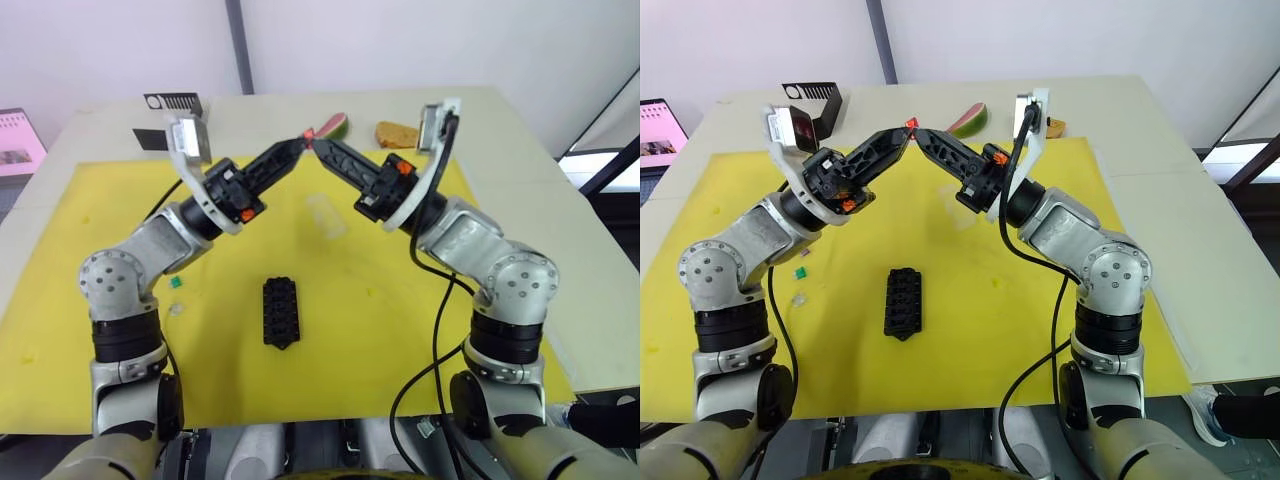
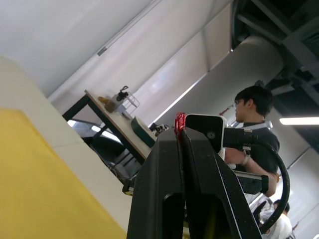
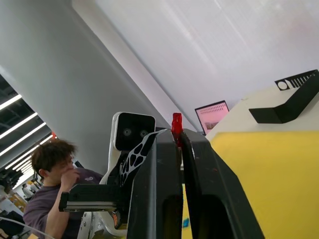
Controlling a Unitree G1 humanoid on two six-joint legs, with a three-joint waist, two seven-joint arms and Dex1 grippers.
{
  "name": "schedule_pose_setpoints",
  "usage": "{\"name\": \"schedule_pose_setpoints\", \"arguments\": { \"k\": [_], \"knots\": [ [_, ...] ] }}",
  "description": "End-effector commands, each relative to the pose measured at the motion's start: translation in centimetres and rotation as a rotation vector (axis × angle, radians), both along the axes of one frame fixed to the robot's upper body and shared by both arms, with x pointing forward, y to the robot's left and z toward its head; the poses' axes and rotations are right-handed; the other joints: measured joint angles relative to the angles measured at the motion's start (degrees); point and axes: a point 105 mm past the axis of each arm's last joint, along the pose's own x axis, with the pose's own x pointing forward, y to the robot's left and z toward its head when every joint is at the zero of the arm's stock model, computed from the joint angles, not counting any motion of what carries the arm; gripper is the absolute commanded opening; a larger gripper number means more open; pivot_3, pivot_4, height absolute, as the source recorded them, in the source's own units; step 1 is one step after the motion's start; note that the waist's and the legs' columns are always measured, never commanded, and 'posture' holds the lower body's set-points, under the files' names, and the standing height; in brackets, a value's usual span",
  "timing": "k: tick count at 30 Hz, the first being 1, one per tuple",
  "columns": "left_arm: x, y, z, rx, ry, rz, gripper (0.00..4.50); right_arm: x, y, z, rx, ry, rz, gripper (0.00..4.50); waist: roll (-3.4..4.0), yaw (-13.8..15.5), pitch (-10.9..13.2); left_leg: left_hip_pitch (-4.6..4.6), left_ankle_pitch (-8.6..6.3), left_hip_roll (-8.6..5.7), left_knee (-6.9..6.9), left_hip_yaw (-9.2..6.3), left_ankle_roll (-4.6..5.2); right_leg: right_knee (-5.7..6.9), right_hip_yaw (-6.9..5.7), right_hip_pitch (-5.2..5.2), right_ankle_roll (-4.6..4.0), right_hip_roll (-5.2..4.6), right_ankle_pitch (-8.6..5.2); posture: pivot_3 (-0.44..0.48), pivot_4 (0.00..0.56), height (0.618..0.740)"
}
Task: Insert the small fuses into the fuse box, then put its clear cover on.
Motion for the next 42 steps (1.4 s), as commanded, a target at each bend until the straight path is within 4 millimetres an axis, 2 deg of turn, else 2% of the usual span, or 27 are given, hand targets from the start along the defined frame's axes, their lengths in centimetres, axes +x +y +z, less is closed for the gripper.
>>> {"name": "schedule_pose_setpoints", "arguments": {
  "k": [1,3,5,7,8,12,15,19,27,34,42],
  "knots": [
    [-0.4,0.4,0.5,0.006,-0.022,-0.004,1.47,-1.0,-0.2,1.4,0.046,-0.048,0.028,0.00,0.00,0.0,0.0,0.00,-0.01,0.00,0.00,0.00,0.01,0.00,0.00,0.00,0.00,0.00,0.00,0.000,0.150,0.740],
    [-0.5,1.1,0.7,0.030,-0.035,0.008,2.34,-1.0,-0.4,1.5,0.048,-0.048,0.029,0.00,0.00,-0.1,0.0,-0.01,-0.02,0.00,0.00,-0.01,0.03,0.00,0.00,0.00,0.00,0.00,0.00,0.000,0.150,0.740],
    [-1.4,2.6,0.7,0.098,-0.058,-0.008,3.36,-1.0,-0.6,1.7,0.046,-0.047,0.027,0.00,-0.01,-0.3,0.0,0.00,-0.04,0.01,-0.01,-0.01,0.06,0.00,0.00,-0.01,0.00,0.01,0.00,0.000,0.150,0.740],
    [-2.5,4.1,0.4,0.232,-0.087,-0.021,4.26,-1.1,-0.9,1.7,0.014,-0.056,0.040,0.00,0.02,-0.5,0.0,0.00,-0.08,0.04,-0.03,0.00,0.14,0.01,0.01,-0.02,-0.01,0.06,-0.01,0.000,0.150,0.740],
    [-2.9,4.5,0.3,0.297,-0.103,-0.030,4.39,-1.2,-0.9,1.6,-0.011,-0.063,0.052,0.00,0.04,-0.5,0.0,0.00,-0.10,0.04,-0.06,0.00,0.18,-0.01,0.02,-0.03,-0.02,0.07,-0.01,0.000,0.150,0.740],
    [-5.7,5.5,-2.2,0.688,-0.213,-0.144,4.39,-2.6,-0.5,0.4,-0.236,-0.156,0.141,0.00,0.11,-0.2,0.1,0.01,-0.14,0.03,-0.08,0.00,0.25,-0.16,0.01,0.04,-0.03,0.07,-0.03,0.000,0.150,0.740],
    [-6.3,7.0,-5.6,0.936,-0.307,-0.213,4.39,-3.6,0.6,-1.2,-0.385,-0.224,0.214,0.00,0.19,0.0,0.1,0.07,-0.18,0.03,-0.08,0.03,0.31,-0.25,0.01,0.13,-0.04,0.04,-0.04,0.000,0.150,0.740],
    [-6.3,7.7,-9.0,1.129,-0.484,-0.284,4.39,-4.6,2.7,-4.1,-0.611,-0.333,0.294,0.00,0.30,0.0,0.2,0.07,-0.18,0.06,-0.12,0.01,0.32,-0.21,0.01,0.08,-0.11,0.03,-0.07,0.000,0.150,0.740],
    [-6.3,6.7,-11.9,1.190,-0.682,-0.325,4.39,-5.8,4.4,-9.3,-0.891,-0.496,0.370,0.00,0.25,0.1,0.2,-0.09,-0.28,0.08,-0.10,0.01,0.50,-0.33,-0.01,0.03,-0.08,-0.03,-0.06,0.000,0.150,0.740],
    [-7.6,6.1,-12.8,1.187,-0.668,-0.346,4.39,-7.8,4.9,-10.9,-0.940,-0.534,0.451,0.00,0.25,0.1,0.2,-0.08,-0.30,0.08,-0.11,0.00,0.53,-0.34,-0.01,0.03,-0.08,-0.02,-0.06,0.000,0.150,0.740],
    [-7.5,6.0,-13.7,1.244,-0.668,-0.320,4.39,-7.8,4.9,-12.7,-1.040,-0.586,0.468,0.00,0.25,0.1,0.2,0.01,-0.30,0.08,-0.08,-0.01,0.53,-0.30,-0.03,0.11,-0.08,-0.02,-0.06,0.000,0.150,0.740]
  ]
}}
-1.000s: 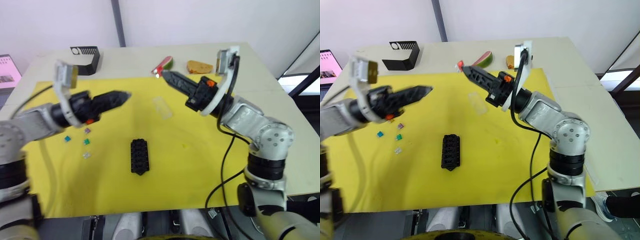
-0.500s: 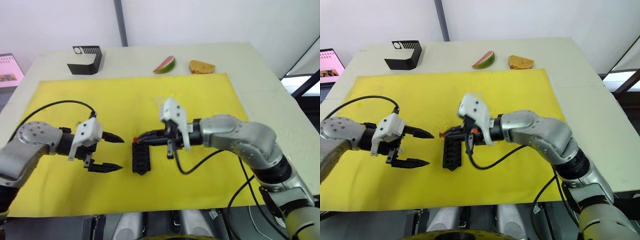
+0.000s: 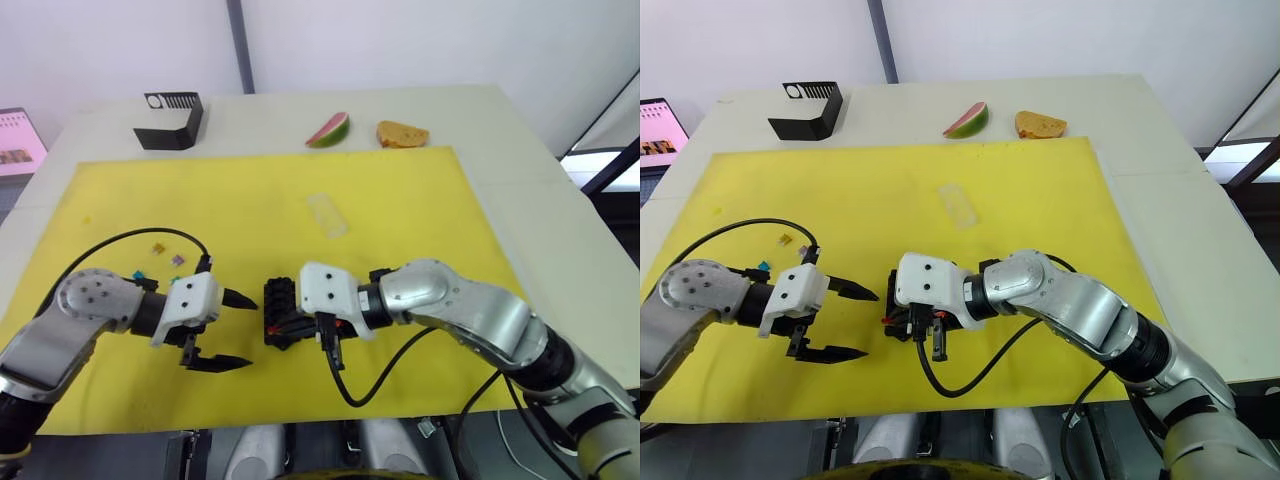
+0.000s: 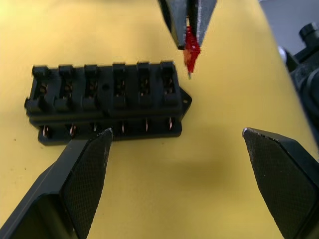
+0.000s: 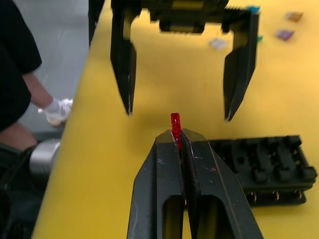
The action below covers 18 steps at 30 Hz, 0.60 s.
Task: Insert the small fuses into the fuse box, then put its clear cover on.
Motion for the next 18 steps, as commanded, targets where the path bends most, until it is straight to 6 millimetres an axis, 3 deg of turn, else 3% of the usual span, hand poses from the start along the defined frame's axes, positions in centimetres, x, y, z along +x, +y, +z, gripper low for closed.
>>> {"name": "schedule_pose_setpoints", "arguments": {
  "k": [1,11,18],
  "knots": [
    [0.15,-0.22,0.13,0.016,-0.035,0.005,4.39,-0.22,0.24,0.19,0.001,-0.052,0.024,0.00,0.00,0.0,0.0,0.00,0.00,0.00,0.00,0.00,0.00,0.00,0.00,0.00,0.00,0.00,0.00,0.000,0.150,0.740],
    [0.08,-0.51,0.06,0.008,-0.046,0.000,4.39,-0.13,0.19,0.35,-0.011,-0.089,0.032,0.00,-0.01,0.0,0.0,0.00,0.00,0.00,0.01,0.00,0.00,0.00,-0.01,0.00,0.00,0.01,0.00,0.000,0.150,0.740],
    [-0.11,-0.77,0.08,0.001,-0.042,-0.003,4.39,0.32,-0.07,-0.59,-0.050,-0.128,0.021,0.00,-0.01,0.0,0.0,0.00,0.00,0.00,0.01,0.00,0.00,0.01,-0.01,0.00,0.00,0.01,0.00,0.000,0.150,0.740]
  ]
}}
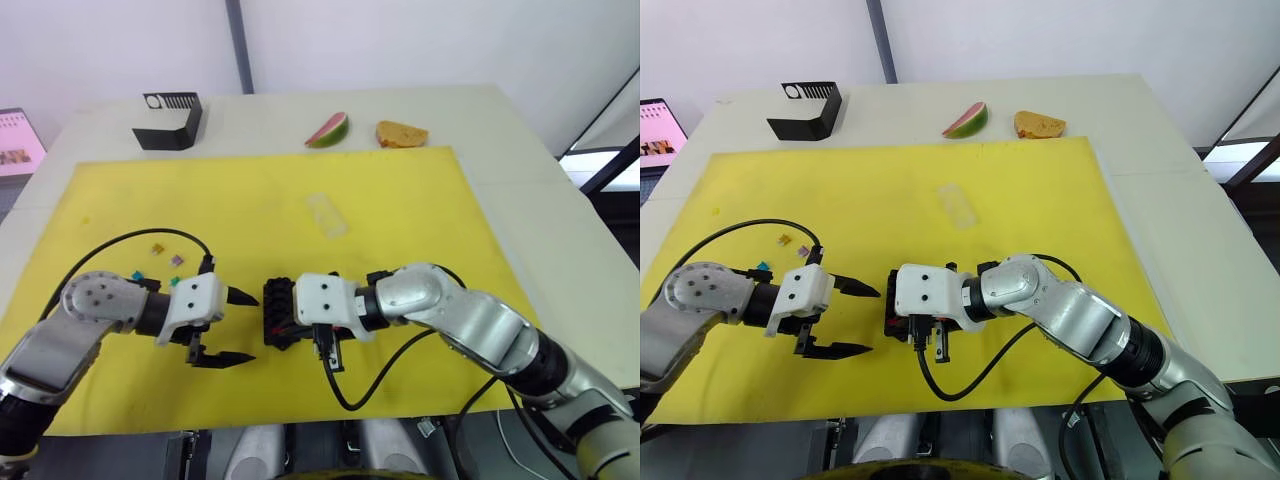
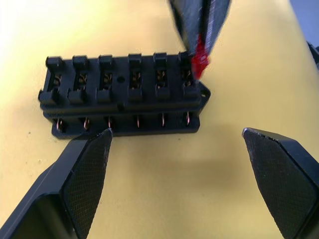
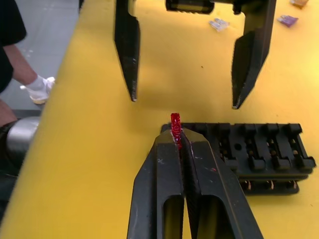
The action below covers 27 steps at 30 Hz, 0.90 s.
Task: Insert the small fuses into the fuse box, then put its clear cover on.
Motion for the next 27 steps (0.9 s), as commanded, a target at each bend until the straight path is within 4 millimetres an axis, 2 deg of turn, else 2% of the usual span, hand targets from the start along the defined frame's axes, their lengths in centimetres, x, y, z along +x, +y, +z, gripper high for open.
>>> {"name": "schedule_pose_setpoints", "arguments": {
  "k": [1,10,15,26,27],
  "knots": [
    [-0.3,-0.5,0.4,-0.003,-0.016,-0.022,4.39,-0.1,0.1,0.4,0.004,-0.048,0.021,0.00,0.00,0.0,0.0,0.00,0.00,0.00,0.00,0.00,0.00,0.00,0.00,0.00,0.00,0.00,0.00,0.000,0.150,0.740],
    [-0.3,-0.7,0.4,-0.009,-0.016,-0.018,4.39,0.0,0.1,0.0,-0.004,-0.042,0.024,0.00,0.00,0.0,0.0,0.01,0.00,0.00,0.02,0.00,-0.01,0.04,0.00,0.00,0.00,0.00,0.00,0.000,0.150,0.740],
    [-0.2,-0.9,0.5,-0.013,-0.018,-0.023,4.39,0.5,-0.1,-1.0,-0.040,-0.065,0.005,0.00,-0.01,0.0,0.0,0.01,0.00,0.00,0.02,0.00,-0.01,0.05,0.00,0.00,0.00,0.00,0.00,0.000,0.150,0.740],
    [-0.1,-1.1,0.4,-0.017,-0.018,-0.014,4.39,0.3,0.2,-0.9,-0.023,-0.064,0.025,0.00,-0.03,-0.1,0.0,0.06,0.02,0.00,0.03,0.00,-0.03,0.11,0.00,0.01,0.00,0.02,0.00,0.000,0.150,0.740],
    [-0.1,-1.1,0.3,-0.017,-0.018,-0.013,4.50,0.2,0.2,-0.7,-0.015,-0.063,0.031,0.70,-0.03,0.0,0.0,0.06,0.02,0.00,0.03,0.00,-0.03,0.11,0.00,0.01,0.00,0.02,0.00,0.000,0.150,0.740]
  ]
}}
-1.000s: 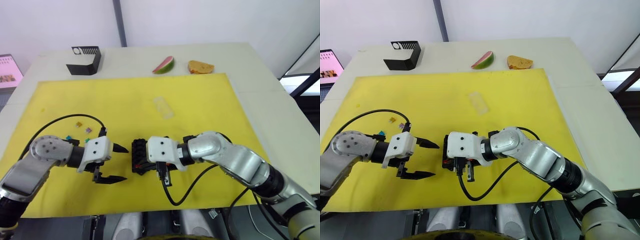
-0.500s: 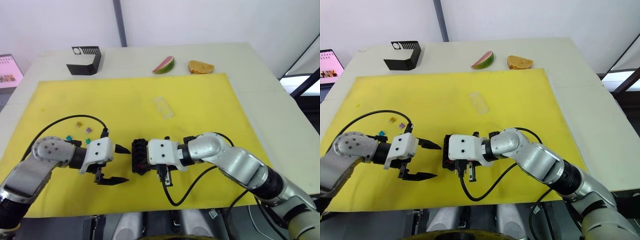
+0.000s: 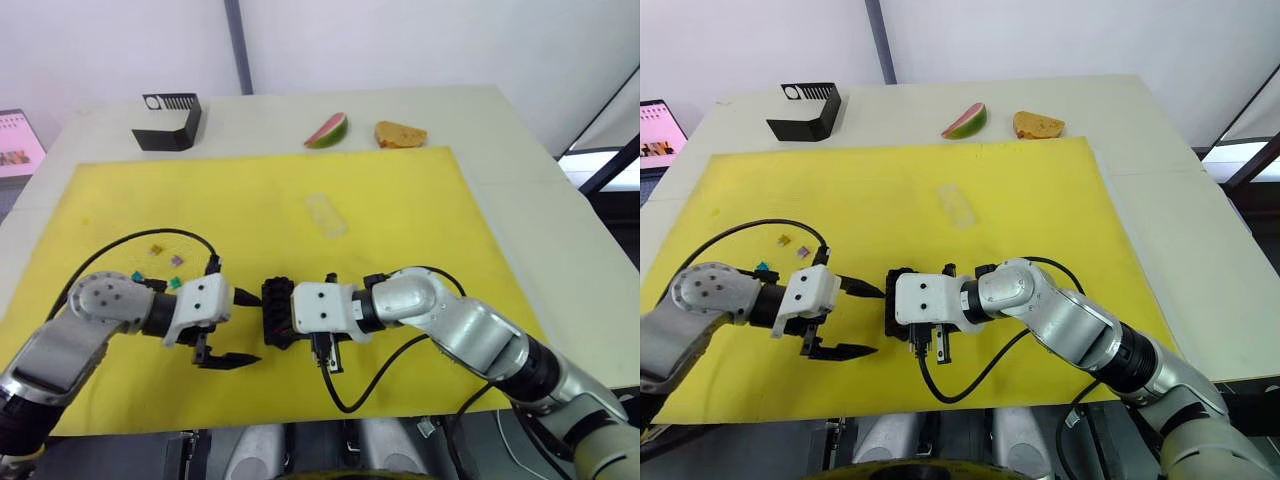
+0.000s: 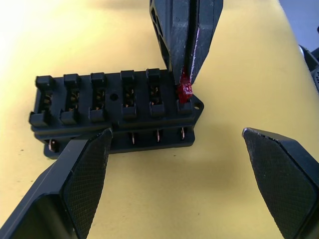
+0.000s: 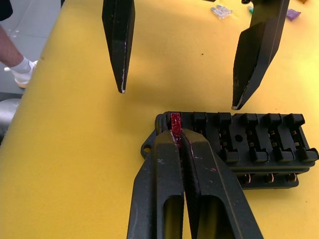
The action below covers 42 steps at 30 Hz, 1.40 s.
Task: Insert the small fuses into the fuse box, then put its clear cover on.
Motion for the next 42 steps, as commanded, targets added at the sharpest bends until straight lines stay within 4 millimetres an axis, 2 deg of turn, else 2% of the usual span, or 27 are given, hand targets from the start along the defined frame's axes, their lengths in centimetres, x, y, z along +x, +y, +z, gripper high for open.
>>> {"name": "schedule_pose_setpoints", "arguments": {
  "k": [1,3,5,7,12,15,17,27,29,32,36,42],
  "knots": [
    [0.0,-0.3,0.4,-0.006,-0.027,-0.009,4.50,-0.3,0.1,0.8,0.038,0.021,0.021,0.98,0.00,0.0,0.0,0.00,0.00,0.00,0.00,0.00,0.00,0.00,0.00,0.00,0.00,0.00,0.00,0.000,0.150,0.740],
    [0.1,-0.3,0.5,-0.005,-0.027,-0.007,4.50,-0.3,0.3,2.3,0.108,0.073,0.024,1.93,0.00,0.0,0.0,-0.01,0.00,0.00,0.00,0.00,0.00,0.00,0.00,-0.01,0.00,0.00,0.00,0.000,0.150,0.740],
    [0.2,-0.1,0.5,-0.002,-0.030,-0.006,4.50,-0.1,0.4,3.7,0.183,0.113,0.025,1.93,0.00,0.0,0.0,-0.01,0.00,0.00,0.00,0.00,0.00,0.00,0.00,0.00,0.00,0.00,0.00,0.000,0.150,0.740],
    [0.4,-0.1,0.5,-0.003,-0.035,-0.001,4.50,-0.1,0.4,4.3,0.235,0.125,0.044,1.93,0.00,0.1,0.0,-0.01,0.00,0.00,0.00,0.00,0.00,0.00,0.00,0.00,0.00,0.00,0.00,0.000,0.150,0.740],
    [0.8,-0.1,0.5,-0.009,-0.038,0.008,4.50,-0.1,0.6,3.2,0.369,0.189,0.076,1.93,-0.07,0.1,0.0,0.00,0.00,0.00,0.00,-0.01,0.00,-0.01,-0.01,0.03,0.00,-0.01,0.00,0.000,0.150,0.740],
    [0.8,-0.1,0.4,-0.013,-0.041,0.015,4.50,0.6,0.5,1.5,0.347,0.164,0.055,1.07,-0.07,0.1,0.0,0.00,0.00,0.00,0.02,0.00,0.00,0.02,-0.01,0.03,0.01,0.00,0.00,0.000,0.150,0.740],
    [0.8,-0.1,0.4,-0.013,-0.043,0.015,4.50,0.7,0.3,0.9,0.332,0.169,0.050,0.11,-0.07,0.1,0.0,0.00,0.00,0.00,0.02,0.00,0.00,0.02,-0.01,0.02,0.01,0.00,0.00,0.000,0.150,0.740],
    [1.0,-0.4,0.4,-0.014,-0.053,0.016,4.50,0.3,-0.3,-1.5,0.243,0.190,0.028,0.05,-0.07,0.1,0.0,0.00,0.00,0.00,0.03,-0.01,0.00,0.02,-0.02,0.03,0.01,0.00,0.00,0.000,0.150,0.740],
    [1.0,-0.4,0.4,-0.014,-0.055,0.016,4.50,0.9,-0.7,-2.9,0.171,0.196,-0.028,0.05,-0.07,0.1,0.0,0.01,0.00,0.00,0.03,-0.01,0.00,0.03,-0.02,0.03,0.01,0.00,0.00,0.000,0.150,0.740],
    [1.1,-0.5,0.5,-0.016,-0.060,0.016,4.50,0.6,-1.4,-4.7,0.075,0.212,-0.038,0.05,-0.05,0.1,-0.1,0.05,0.01,0.00,0.03,-0.01,-0.01,0.04,-0.01,0.05,0.01,0.01,0.00,0.000,0.150,0.740],
    [1.5,-0.6,0.5,-0.016,-0.068,0.019,4.50,0.4,-1.2,-4.4,0.105,0.223,-0.024,0.05,-0.07,0.2,-0.1,0.15,0.01,0.00,0.04,-0.01,-0.01,0.03,-0.02,0.19,0.00,0.00,0.00,0.000,0.150,0.740],
    [1.7,-0.8,0.5,-0.023,-0.066,0.021,4.50,1.3,-0.9,-3.3,0.139,0.178,-0.040,0.05,-0.07,0.1,-0.1,0.28,0.00,0.00,0.04,-0.02,-0.01,0.02,-0.02,0.31,0.00,0.01,0.00,0.000,0.150,0.740]
  ]
}}
